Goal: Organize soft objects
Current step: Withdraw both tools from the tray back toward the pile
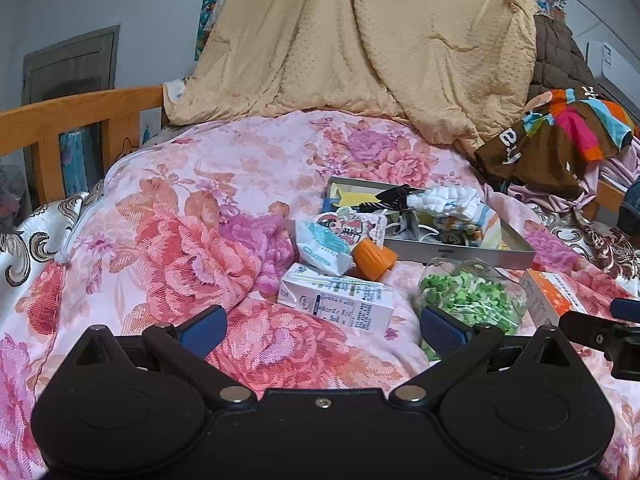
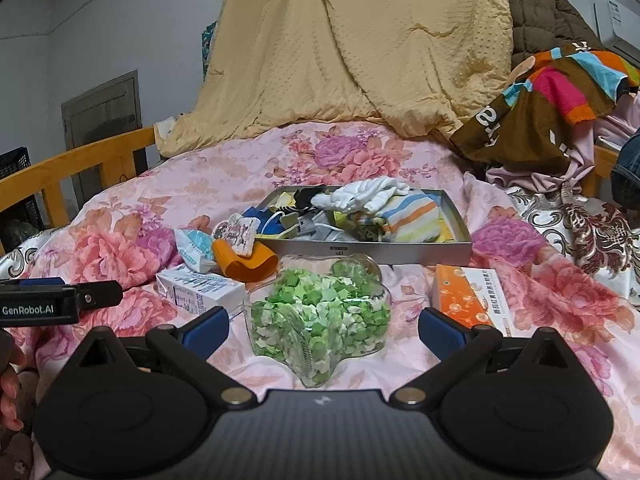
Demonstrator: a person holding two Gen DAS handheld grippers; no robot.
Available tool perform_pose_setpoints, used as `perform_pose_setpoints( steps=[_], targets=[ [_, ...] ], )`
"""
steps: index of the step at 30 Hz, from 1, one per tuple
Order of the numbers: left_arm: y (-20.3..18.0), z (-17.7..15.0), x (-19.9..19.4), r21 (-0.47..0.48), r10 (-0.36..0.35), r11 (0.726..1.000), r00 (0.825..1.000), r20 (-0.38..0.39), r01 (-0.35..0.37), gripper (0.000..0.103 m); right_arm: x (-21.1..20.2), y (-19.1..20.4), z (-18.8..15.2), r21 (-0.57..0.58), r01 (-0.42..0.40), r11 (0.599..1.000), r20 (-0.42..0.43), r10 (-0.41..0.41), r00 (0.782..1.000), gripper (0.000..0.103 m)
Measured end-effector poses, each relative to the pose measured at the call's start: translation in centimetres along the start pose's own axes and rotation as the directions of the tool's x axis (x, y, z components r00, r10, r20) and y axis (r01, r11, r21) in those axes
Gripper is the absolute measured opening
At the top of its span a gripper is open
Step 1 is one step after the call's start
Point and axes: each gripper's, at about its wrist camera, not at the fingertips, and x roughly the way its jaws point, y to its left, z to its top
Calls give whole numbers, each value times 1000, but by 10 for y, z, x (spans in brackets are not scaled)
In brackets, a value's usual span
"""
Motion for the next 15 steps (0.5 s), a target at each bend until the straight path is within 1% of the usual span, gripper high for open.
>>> perform_pose_setpoints(
  steps=[4,6,9,15],
  targets=[
    [4,1,7,6,6,1000,1000,0,-6,102,8,4,0,-14,0,1000,-6,0,1000,103],
    [7,2,11,9,-6,1000,1000,3,6,102,11,5,1,-20,-3,1000,-5,3,1000,103],
    [9,3,16,13,-15,1000,1000,8,15,102,18,8,4,-38,-5,999,6,5,1000,103],
    [15,12,32,34,-9,999,1000,13,9,102,39,16,12,-74,-23,997,30,25,999,103]
  ],
)
